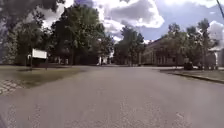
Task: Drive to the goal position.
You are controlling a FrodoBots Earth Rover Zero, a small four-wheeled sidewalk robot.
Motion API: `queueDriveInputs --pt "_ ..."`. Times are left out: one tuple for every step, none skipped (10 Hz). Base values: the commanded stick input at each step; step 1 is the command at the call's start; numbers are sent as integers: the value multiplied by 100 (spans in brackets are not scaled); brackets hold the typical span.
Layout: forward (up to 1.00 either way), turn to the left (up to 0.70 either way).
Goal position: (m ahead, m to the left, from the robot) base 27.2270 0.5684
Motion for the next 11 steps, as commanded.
queueDriveInputs --pt "85 1" --pt "85 1" --pt "85 1" --pt "85 1" --pt "85 1" --pt "85 1" --pt "85 1" --pt "85 1" --pt "85 1" --pt "85 1" --pt "85 1"
